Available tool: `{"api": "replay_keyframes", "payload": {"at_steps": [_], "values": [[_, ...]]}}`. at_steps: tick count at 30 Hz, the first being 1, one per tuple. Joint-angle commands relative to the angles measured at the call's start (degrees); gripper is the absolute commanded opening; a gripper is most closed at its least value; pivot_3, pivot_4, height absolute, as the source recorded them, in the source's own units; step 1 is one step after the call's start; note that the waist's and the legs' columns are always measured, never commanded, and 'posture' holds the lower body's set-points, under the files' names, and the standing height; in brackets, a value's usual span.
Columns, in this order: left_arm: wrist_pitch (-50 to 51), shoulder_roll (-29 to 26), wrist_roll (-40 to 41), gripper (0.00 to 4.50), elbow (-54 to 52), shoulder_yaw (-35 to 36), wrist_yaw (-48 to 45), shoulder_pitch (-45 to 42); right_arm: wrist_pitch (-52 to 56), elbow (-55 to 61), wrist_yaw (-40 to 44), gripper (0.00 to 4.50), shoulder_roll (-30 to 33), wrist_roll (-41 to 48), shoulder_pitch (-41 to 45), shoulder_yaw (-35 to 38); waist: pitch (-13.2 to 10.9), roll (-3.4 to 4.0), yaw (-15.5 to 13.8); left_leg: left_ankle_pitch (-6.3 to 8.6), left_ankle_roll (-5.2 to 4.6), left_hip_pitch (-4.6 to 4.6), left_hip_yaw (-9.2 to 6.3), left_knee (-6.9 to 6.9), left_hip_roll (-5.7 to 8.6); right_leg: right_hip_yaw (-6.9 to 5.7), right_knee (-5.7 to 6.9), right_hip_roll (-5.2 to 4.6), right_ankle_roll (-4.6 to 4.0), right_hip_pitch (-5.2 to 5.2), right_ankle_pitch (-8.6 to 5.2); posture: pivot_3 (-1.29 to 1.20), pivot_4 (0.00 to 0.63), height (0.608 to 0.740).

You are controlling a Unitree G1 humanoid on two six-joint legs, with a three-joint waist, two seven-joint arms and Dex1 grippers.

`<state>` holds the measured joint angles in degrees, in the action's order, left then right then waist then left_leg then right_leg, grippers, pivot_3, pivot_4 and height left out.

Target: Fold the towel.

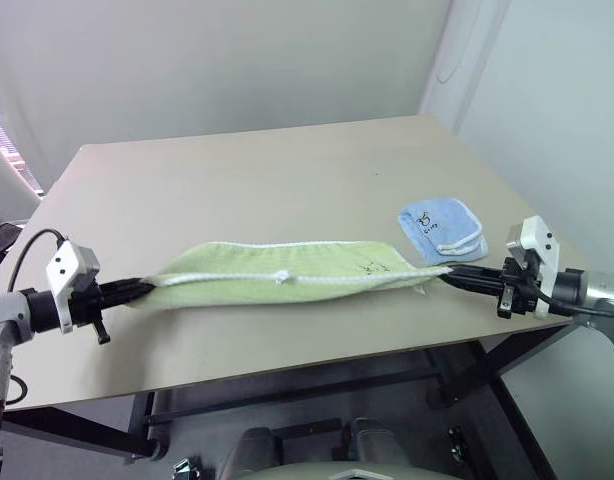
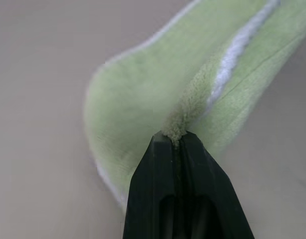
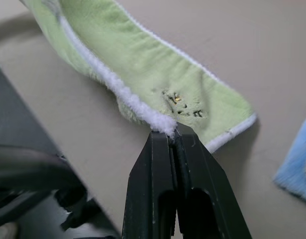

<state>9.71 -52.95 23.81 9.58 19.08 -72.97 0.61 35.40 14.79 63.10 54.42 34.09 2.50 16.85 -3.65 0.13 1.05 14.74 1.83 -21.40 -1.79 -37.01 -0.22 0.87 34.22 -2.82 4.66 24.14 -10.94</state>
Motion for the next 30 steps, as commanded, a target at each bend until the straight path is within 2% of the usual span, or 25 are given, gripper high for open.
{"api": "replay_keyframes", "payload": {"at_steps": [1,6,8,10,12,13,14,15,16,17,20,22,24,28,30], "values": [[0.74,-2.85,1.05,0.03,-4.15,3.52,-1.96,4.74,-0.33,4.08,1.41,0.00,1.63,1.56,-2.79,4.23,0.00,0.00,0.02,0.01,0.01,0.01,0.03,0.00,-0.04,0.00,-0.03,0.01,0.00,0.00,0.00,0.00,0.000,0.740],[1.48,-5.24,1.72,0.03,-7.17,6.47,-5.33,12.02,-0.66,7.44,3.68,0.00,2.85,1.50,-9.73,7.68,-0.02,0.05,0.12,0.17,0.27,-0.06,0.20,0.00,-0.31,-0.11,-0.32,0.14,0.00,0.19,0.00,0.00,0.000,0.740],[1.39,-6.11,1.63,0.03,-8.09,7.38,-6.36,14.16,-1.36,8.90,5.20,0.00,3.02,1.50,-12.99,9.57,0.06,0.47,0.21,0.19,0.29,-0.17,0.20,0.05,-0.75,-0.45,-1.21,0.37,-0.08,0.17,0.10,0.00,0.000,0.740],[0.14,-6.44,0.78,0.03,-7.02,7.01,-6.55,14.41,-1.47,10.02,5.98,0.00,3.22,1.60,-15.17,10.48,0.22,0.65,0.09,0.19,0.28,-0.74,0.24,0.12,-1.74,-1.37,-2.36,0.33,-0.19,-0.33,0.57,0.00,0.000,0.740],[-0.04,-6.10,0.88,0.03,-5.95,6.24,-6.00,12.93,-1.44,10.56,6.27,0.00,3.18,2.15,-15.80,10.84,0.27,0.79,0.04,0.20,0.28,-1.06,0.29,0.16,-1.87,-1.42,-2.30,0.06,-0.24,-0.27,0.62,0.00,0.000,0.740],[0.83,-5.56,1.45,0.03,-5.53,5.82,-4.99,11.12,-1.22,10.43,5.95,0.00,2.98,2.57,-15.06,10.51,0.34,0.62,-0.17,0.20,0.27,-1.17,0.40,0.21,-2.06,-1.39,-2.27,0.09,-0.28,-0.27,0.65,0.00,0.000,0.740],[1.80,-5.13,1.90,0.03,-5.02,5.13,-4.25,9.15,-1.16,10.04,5.29,0.00,2.65,2.62,-13.81,9.43,0.42,-0.65,-0.57,0.19,0.26,-1.23,1.40,0.49,-2.61,-1.34,-0.36,-0.17,-0.79,0.02,0.62,0.00,0.000,0.740],[2.35,-4.64,1.99,0.03,-3.95,4.29,-3.68,7.11,-1.10,9.50,4.55,0.00,2.12,2.69,-12.26,7.90,0.38,-1.92,-1.17,0.17,0.23,-0.95,2.88,0.52,-2.65,-1.08,4.67,-1.15,-0.73,-0.08,-2.53,0.00,0.000,0.740],[2.60,-4.14,1.86,0.03,-2.71,3.46,-3.32,5.43,-0.73,8.41,3.04,0.00,1.25,2.30,-10.07,5.87,0.00,-1.91,-1.58,0.14,0.22,-0.49,4.05,0.19,-2.65,-0.62,6.14,-1.72,-0.05,-0.53,-6.65,0.00,0.000,0.740],[2.73,-3.80,1.65,0.03,-1.88,2.89,-3.18,4.37,-0.47,7.53,2.07,0.00,0.68,1.97,-8.52,4.49,-0.03,-1.67,-1.68,0.16,0.25,0.34,4.12,-0.07,-2.39,-0.58,6.44,-1.51,-0.40,-0.49,-6.99,0.00,0.000,0.740],[2.92,-2.18,1.13,0.03,1.31,0.89,-2.49,1.68,-1.45,3.36,-0.29,0.00,-1.36,-1.12,-3.22,-1.25,-0.02,-0.73,-1.45,0.16,0.30,0.70,2.89,0.11,-2.51,-1.22,5.21,-0.73,-0.98,-1.21,-6.88,0.00,0.000,0.740],[3.86,-0.91,1.73,0.03,3.52,0.56,-1.32,-0.83,-1.96,1.52,-0.72,0.00,-2.37,-1.84,-0.38,-3.50,-0.01,-0.68,-0.82,0.21,0.37,1.06,2.84,0.54,-2.49,-1.31,4.80,-0.70,-1.01,-1.78,-6.84,0.00,0.000,0.740],[5.10,-0.60,1.76,0.03,5.13,0.14,-0.58,-2.84,-1.67,-0.37,-1.51,0.00,-3.30,-2.00,2.64,-4.86,0.01,-0.82,-0.22,0.16,0.29,0.88,3.00,0.69,-2.31,-1.25,4.57,-0.73,-0.80,-2.00,-6.67,0.00,0.000,0.740],[5.34,-0.11,-0.32,0.03,8.52,-1.85,1.14,-6.34,-1.64,-6.02,-3.74,0.00,-5.47,-4.65,9.90,-9.12,0.15,-1.05,0.54,0.18,0.32,-0.08,3.19,0.66,-2.25,-0.99,3.80,-0.61,-0.11,-1.44,-5.60,0.00,0.000,0.740],[5.88,0.66,-0.64,0.03,10.08,-2.50,2.57,-8.06,-1.90,-9.27,-4.99,0.00,-7.16,-6.13,13.42,-10.93,0.15,-1.09,0.60,0.19,0.31,-0.10,3.32,0.65,-2.21,-0.87,3.71,-0.64,-0.05,-1.43,-5.57,0.00,0.000,0.740]]}}
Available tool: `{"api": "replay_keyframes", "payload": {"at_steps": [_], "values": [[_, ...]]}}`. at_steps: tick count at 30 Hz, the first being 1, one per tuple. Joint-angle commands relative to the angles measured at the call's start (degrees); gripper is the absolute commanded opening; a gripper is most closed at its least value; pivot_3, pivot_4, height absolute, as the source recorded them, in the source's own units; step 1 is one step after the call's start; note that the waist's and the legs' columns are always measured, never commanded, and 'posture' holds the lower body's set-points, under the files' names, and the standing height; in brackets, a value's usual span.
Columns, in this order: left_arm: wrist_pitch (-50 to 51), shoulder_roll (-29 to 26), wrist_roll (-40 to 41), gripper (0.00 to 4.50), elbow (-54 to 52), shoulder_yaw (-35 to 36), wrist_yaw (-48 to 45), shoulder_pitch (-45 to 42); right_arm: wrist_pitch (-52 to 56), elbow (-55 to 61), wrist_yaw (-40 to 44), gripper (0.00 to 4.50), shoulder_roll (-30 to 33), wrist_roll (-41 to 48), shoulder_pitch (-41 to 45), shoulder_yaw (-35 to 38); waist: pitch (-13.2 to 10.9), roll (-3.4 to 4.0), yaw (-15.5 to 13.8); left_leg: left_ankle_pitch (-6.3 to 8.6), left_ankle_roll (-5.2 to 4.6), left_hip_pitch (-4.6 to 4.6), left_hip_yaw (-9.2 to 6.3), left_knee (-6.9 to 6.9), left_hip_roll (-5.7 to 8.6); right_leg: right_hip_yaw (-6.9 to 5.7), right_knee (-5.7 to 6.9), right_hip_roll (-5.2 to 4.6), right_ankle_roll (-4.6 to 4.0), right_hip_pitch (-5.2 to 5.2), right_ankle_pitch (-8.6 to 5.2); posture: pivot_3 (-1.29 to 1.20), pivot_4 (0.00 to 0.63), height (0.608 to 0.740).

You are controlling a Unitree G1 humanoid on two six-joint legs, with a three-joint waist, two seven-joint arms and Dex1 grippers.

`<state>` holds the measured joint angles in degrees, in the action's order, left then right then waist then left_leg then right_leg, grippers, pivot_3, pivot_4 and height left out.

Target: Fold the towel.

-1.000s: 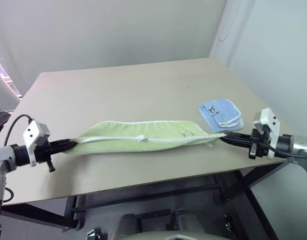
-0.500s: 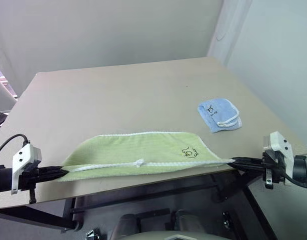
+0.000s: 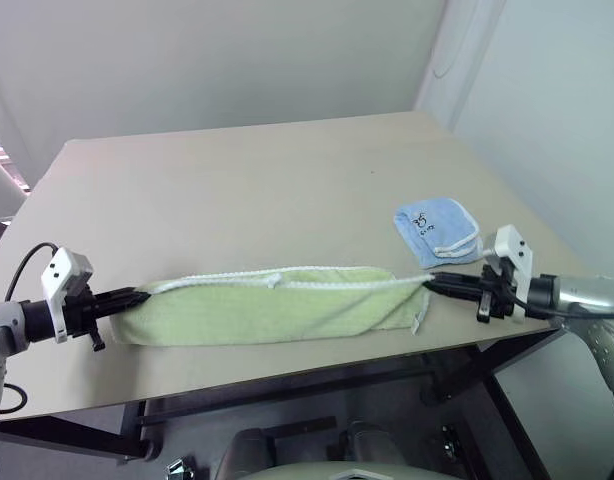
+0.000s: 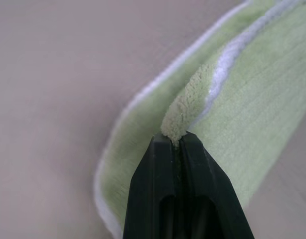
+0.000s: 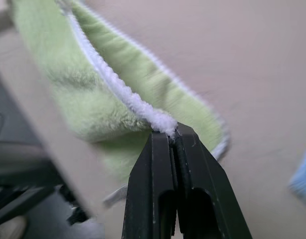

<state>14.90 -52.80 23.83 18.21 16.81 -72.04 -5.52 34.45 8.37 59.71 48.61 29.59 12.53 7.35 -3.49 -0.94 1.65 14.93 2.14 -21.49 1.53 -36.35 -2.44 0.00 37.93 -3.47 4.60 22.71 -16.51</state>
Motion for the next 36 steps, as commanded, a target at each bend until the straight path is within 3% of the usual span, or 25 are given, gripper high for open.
{"api": "replay_keyframes", "payload": {"at_steps": [1,6,16,19,23,29,33,36], "values": [[0.59,0.88,-0.73,0.03,2.16,-0.31,2.20,-2.51,-1.09,-4.51,-2.28,0.00,-2.26,-2.64,4.91,-2.47,0.00,-0.04,-0.11,0.00,0.00,-0.01,0.00,0.00,0.00,0.00,-0.02,0.00,0.01,0.01,0.01,0.00,0.000,0.740],[-0.04,2.49,-1.21,0.03,5.03,-0.58,3.68,-4.39,-4.31,-11.32,-3.66,0.00,-6.85,-7.09,9.46,-7.09,0.00,-0.05,-0.54,0.00,0.00,0.05,-0.02,0.02,-0.10,-0.01,0.03,0.15,-0.07,0.03,0.03,0.00,0.000,0.740],[-0.95,4.84,-1.72,0.03,6.86,-1.47,5.38,-6.55,-5.06,-18.11,-4.54,0.00,-10.64,-9.86,13.39,-8.68,0.00,-0.04,-0.57,-0.01,0.01,0.05,-0.02,-0.17,-0.26,-0.01,0.10,0.30,-0.30,0.02,0.16,0.00,0.000,0.740],[-0.37,5.23,-1.44,0.71,7.19,-1.29,5.77,-6.61,-4.47,-18.60,-4.48,0.00,-11.33,-9.80,14.16,-8.62,0.00,-0.04,-0.44,-0.01,0.01,0.06,-0.02,-0.19,-0.29,-0.01,0.13,0.33,-0.32,0.02,0.17,0.00,0.000,0.740],[-0.24,6.00,-1.40,2.18,8.78,-0.89,7.04,-7.51,-3.31,-19.25,-4.98,1.00,-12.78,-9.64,15.58,-8.53,0.00,-0.04,-0.45,-0.01,0.01,0.06,-0.03,-0.23,-0.36,0.01,0.15,0.43,-0.38,0.02,0.21,0.00,0.000,0.740],[-0.02,6.51,-0.90,4.38,10.01,0.17,9.38,-8.88,-3.68,-19.93,-5.69,3.24,-13.55,-10.29,16.58,-7.95,0.00,-0.04,-0.50,-0.01,0.01,0.06,-0.05,-0.26,-0.47,0.01,0.15,0.57,-0.47,0.03,0.27,0.00,0.000,0.740],[-4.68,7.61,-2.15,4.50,12.76,3.16,18.37,-12.43,-1.47,-20.37,-8.25,4.49,-13.60,-8.24,18.14,-4.32,-0.01,-0.02,-0.73,-0.01,0.01,0.03,-0.06,-0.34,-0.48,0.01,0.15,0.58,-0.51,0.02,0.29,0.00,0.000,0.740],[-6.80,10.08,-2.21,4.50,14.76,6.65,29.50,-17.12,5.50,-18.97,-10.59,4.49,-13.25,-3.15,19.42,0.86,-0.01,-0.03,-0.80,-0.01,0.01,-0.02,-0.08,-0.50,-0.49,0.01,0.17,0.58,-0.46,-0.01,0.37,0.00,0.000,0.740]]}}
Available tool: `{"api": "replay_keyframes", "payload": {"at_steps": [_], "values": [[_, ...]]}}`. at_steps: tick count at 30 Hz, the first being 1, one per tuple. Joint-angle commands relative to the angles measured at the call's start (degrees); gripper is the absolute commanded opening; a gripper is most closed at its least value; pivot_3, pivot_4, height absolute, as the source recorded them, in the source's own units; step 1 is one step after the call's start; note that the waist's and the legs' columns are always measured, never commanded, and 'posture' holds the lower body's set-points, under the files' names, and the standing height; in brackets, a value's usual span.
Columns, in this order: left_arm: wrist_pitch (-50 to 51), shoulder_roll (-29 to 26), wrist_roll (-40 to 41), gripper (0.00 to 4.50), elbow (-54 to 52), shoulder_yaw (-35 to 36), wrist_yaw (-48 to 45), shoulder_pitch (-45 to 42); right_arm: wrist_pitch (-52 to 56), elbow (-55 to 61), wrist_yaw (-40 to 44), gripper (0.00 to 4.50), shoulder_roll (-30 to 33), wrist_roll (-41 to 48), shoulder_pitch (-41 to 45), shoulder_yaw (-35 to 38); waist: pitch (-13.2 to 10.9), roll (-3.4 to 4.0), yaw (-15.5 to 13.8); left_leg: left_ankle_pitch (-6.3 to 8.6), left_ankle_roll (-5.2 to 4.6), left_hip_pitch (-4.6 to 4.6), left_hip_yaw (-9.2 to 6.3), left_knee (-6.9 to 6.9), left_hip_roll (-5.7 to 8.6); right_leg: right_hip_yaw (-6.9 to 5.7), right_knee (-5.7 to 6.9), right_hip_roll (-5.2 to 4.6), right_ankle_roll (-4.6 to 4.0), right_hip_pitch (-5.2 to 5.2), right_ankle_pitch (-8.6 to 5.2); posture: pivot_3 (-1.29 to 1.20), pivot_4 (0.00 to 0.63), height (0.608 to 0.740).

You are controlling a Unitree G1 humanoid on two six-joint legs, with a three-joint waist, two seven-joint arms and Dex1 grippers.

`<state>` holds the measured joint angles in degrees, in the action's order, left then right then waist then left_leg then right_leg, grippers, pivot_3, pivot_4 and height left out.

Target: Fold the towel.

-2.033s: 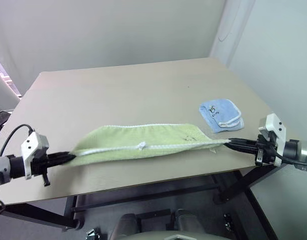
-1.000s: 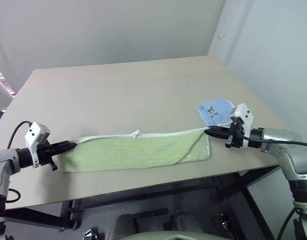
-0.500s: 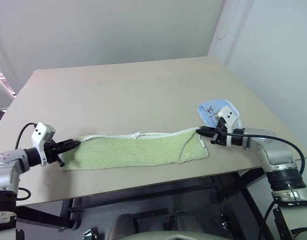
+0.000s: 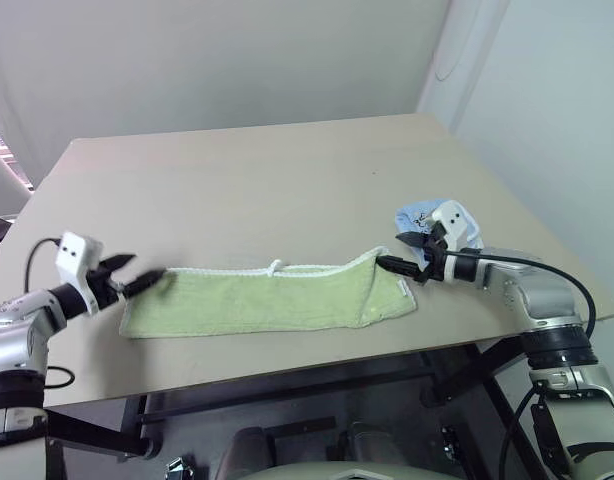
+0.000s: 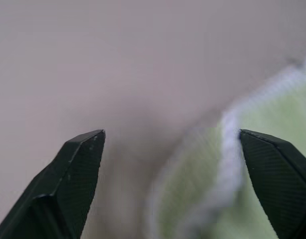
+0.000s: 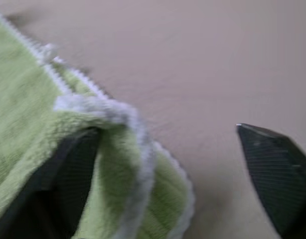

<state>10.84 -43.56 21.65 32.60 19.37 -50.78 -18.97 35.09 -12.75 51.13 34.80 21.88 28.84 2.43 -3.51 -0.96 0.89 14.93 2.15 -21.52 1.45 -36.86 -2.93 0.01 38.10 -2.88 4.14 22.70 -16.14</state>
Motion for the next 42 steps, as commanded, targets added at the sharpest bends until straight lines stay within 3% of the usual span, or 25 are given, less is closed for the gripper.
{"api": "replay_keyframes", "payload": {"at_steps": [1,5,8,11,15,18,27,42], "values": [[-2.80,1.80,0.80,4.50,-1.09,4.63,8.96,-3.90,7.64,2.74,-2.86,4.49,0.55,6.72,3.12,8.01,0.01,-0.01,-0.02,0.00,0.00,0.00,0.00,-0.05,0.00,0.00,-0.01,0.00,0.14,-0.03,0.11,0.00,0.000,0.740],[0.17,5.10,4.48,4.50,-11.08,4.34,7.23,-1.31,17.65,4.70,-4.92,4.49,0.68,13.65,2.05,14.42,0.02,-0.02,0.12,0.00,0.01,0.01,0.05,-0.11,0.00,0.03,-0.10,-0.02,0.24,-0.13,0.19,0.00,0.000,0.740],[7.10,6.99,10.39,4.50,-26.08,1.16,2.53,4.24,28.49,2.06,-8.05,4.49,1.38,19.67,1.72,21.27,0.02,-0.02,0.15,0.00,0.01,0.00,0.09,-0.12,0.00,0.11,-0.10,-0.03,0.21,-0.10,0.21,0.00,0.000,0.740],[12.35,6.38,14.38,4.50,-35.56,-0.96,-1.23,8.86,34.07,5.62,-8.98,4.49,3.30,21.65,-2.64,22.90,0.02,-0.02,0.03,0.01,0.01,0.00,0.09,-0.10,0.00,0.15,-0.11,-0.01,0.18,-0.09,0.20,0.00,0.000,0.740],[14.20,4.94,13.51,4.50,-39.88,-3.62,-3.62,12.61,47.21,4.02,-12.10,4.49,3.59,27.45,-3.47,29.52,-0.03,0.21,0.35,0.00,0.00,0.06,0.10,-0.13,-0.01,0.33,-0.10,0.12,-0.15,-0.04,0.15,0.00,0.000,0.740],[10.95,2.97,8.51,4.50,-40.24,-8.29,-6.75,16.15,56.55,2.49,-12.35,4.49,4.53,32.55,-5.27,32.41,-0.01,0.21,0.70,0.00,-0.01,0.19,0.13,-0.17,0.01,0.62,-0.10,0.30,-0.21,-0.03,0.21,0.00,0.000,0.740],[7.65,3.91,3.94,4.50,-38.88,-13.77,-8.04,16.56,57.41,2.04,-25.19,4.49,-0.41,44.57,-12.17,29.65,-0.02,0.17,1.82,0.01,-0.01,0.08,0.18,-0.18,0.04,0.82,-0.16,0.33,-0.19,0.06,0.21,0.00,0.000,0.740],[5.58,5.86,1.41,4.50,-37.13,-16.26,-7.56,14.88,57.01,2.01,-47.26,4.49,-12.59,55.48,-11.73,32.01,-0.01,0.15,2.20,0.01,-0.03,0.01,0.18,-0.08,-0.01,0.90,-0.22,0.44,-0.15,0.17,0.22,0.00,0.000,0.740]]}}
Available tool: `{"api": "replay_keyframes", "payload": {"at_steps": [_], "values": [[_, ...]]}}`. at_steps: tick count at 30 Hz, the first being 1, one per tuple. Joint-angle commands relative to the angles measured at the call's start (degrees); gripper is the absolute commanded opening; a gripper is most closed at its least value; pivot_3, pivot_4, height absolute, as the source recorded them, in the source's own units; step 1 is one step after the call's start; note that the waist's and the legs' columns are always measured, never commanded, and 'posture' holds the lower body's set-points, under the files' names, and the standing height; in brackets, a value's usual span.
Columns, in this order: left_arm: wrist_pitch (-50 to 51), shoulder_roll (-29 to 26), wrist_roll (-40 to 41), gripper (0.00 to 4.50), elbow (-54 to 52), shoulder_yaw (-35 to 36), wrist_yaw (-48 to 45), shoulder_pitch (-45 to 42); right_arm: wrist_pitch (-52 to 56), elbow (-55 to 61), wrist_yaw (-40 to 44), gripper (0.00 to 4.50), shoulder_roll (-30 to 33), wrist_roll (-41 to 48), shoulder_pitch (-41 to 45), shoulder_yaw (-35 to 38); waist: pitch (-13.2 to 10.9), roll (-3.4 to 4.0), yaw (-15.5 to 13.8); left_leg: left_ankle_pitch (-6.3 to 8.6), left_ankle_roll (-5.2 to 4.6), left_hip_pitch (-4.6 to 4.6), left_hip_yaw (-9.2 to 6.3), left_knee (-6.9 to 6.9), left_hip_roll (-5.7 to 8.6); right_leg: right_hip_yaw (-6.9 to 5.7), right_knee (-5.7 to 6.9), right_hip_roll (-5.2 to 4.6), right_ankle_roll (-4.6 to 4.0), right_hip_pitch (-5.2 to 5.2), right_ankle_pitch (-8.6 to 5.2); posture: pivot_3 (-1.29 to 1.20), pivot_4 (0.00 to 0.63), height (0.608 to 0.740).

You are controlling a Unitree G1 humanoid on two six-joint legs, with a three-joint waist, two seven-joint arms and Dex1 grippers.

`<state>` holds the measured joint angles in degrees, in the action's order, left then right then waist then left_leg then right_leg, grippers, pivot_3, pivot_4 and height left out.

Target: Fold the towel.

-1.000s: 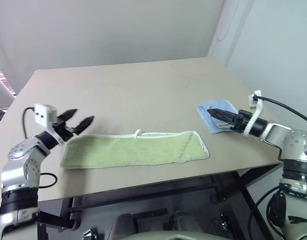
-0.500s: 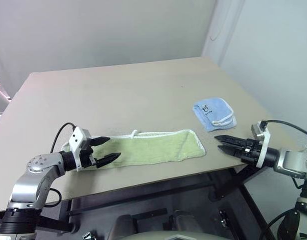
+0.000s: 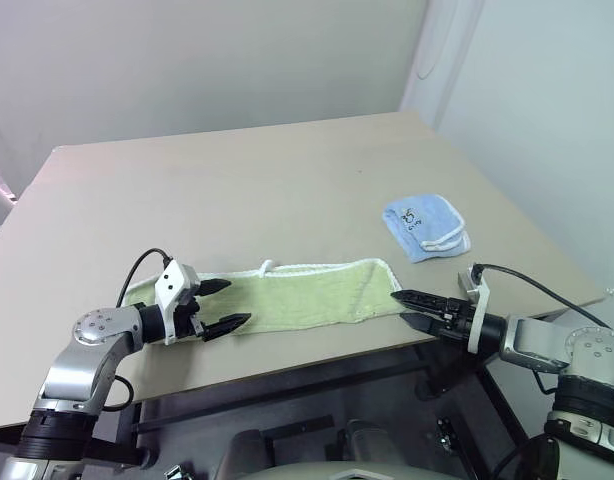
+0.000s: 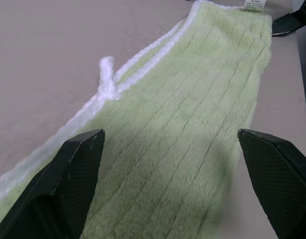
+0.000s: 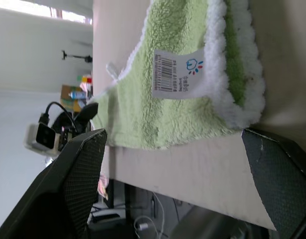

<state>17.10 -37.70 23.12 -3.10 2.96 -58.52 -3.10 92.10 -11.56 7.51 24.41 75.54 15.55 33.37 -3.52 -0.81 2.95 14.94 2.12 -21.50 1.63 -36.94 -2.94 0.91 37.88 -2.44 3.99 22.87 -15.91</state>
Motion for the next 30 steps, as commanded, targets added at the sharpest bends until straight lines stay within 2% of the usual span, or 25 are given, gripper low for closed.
{"api": "replay_keyframes", "payload": {"at_steps": [1,4,7,11,16,17,21,30], "values": [[-0.85,0.02,-0.27,4.50,-1.35,0.04,0.19,-0.91,-0.79,0.84,-5.33,4.49,-3.12,1.53,1.73,1.66,0.00,0.00,0.24,0.00,0.00,0.01,-0.04,0.01,-0.01,0.00,0.00,0.03,0.00,0.00,0.00,0.00,0.000,0.740],[-1.68,0.04,-1.24,4.50,-0.72,-0.27,0.34,-0.65,-3.77,0.17,-9.48,4.49,-4.87,-0.01,1.95,3.09,0.00,-0.01,0.72,0.00,0.00,0.02,-0.07,0.01,-0.01,0.00,0.00,0.04,0.02,-0.01,-0.01,0.00,0.000,0.740],[-1.55,0.30,-1.15,4.50,-0.79,-0.08,0.39,-0.74,-4.50,-1.07,-11.45,3.54,-5.57,1.21,2.18,3.92,0.01,-0.01,1.08,0.00,0.00,0.02,-0.05,-0.01,0.00,0.06,-0.04,0.03,0.06,-0.03,-0.02,0.00,0.000,0.740],[-1.52,0.39,-1.46,4.50,-0.08,0.07,0.51,-1.60,-4.44,0.87,-11.82,2.08,-5.98,3.21,1.71,3.06,-0.01,0.03,1.03,0.00,0.00,-0.04,-0.03,0.00,0.01,0.12,-0.24,0.01,0.27,-0.04,0.03,0.00,0.000,0.740],[-1.98,0.65,-1.99,4.50,1.08,-0.24,0.47,-2.45,-9.32,-2.77,-15.32,0.22,-7.01,6.65,3.82,5.81,0.03,-0.05,1.18,0.00,-0.01,-0.13,-0.01,0.27,0.02,0.13,-0.52,0.03,0.16,0.00,0.15,0.00,0.000,0.740],[-2.11,0.84,-2.11,4.50,1.30,-0.21,0.66,-2.73,-9.70,-3.34,-15.73,0.04,-6.88,8.46,3.82,6.32,0.06,-0.09,1.25,0.00,-0.01,-0.10,0.02,0.33,0.02,0.16,-0.60,0.05,0.16,0.00,0.21,0.00,0.000,0.740],[-2.43,1.94,-2.18,4.50,2.64,0.29,1.81,-4.09,-9.38,-2.84,-15.84,0.04,-4.07,13.91,1.27,6.69,-0.01,0.02,1.10,-0.01,-0.02,-0.07,0.21,0.34,0.04,0.41,-0.77,0.01,0.37,-0.01,0.37,0.00,0.000,0.740],[-2.67,2.50,-2.40,4.50,3.24,0.67,2.62,-3.24,-6.77,-6.06,-5.88,0.04,11.83,14.54,-4.49,6.19,0.00,0.03,0.45,-0.01,-0.03,-0.41,0.28,0.66,0.19,0.50,-1.11,-0.05,0.45,0.26,0.37,0.00,0.000,0.740]]}}
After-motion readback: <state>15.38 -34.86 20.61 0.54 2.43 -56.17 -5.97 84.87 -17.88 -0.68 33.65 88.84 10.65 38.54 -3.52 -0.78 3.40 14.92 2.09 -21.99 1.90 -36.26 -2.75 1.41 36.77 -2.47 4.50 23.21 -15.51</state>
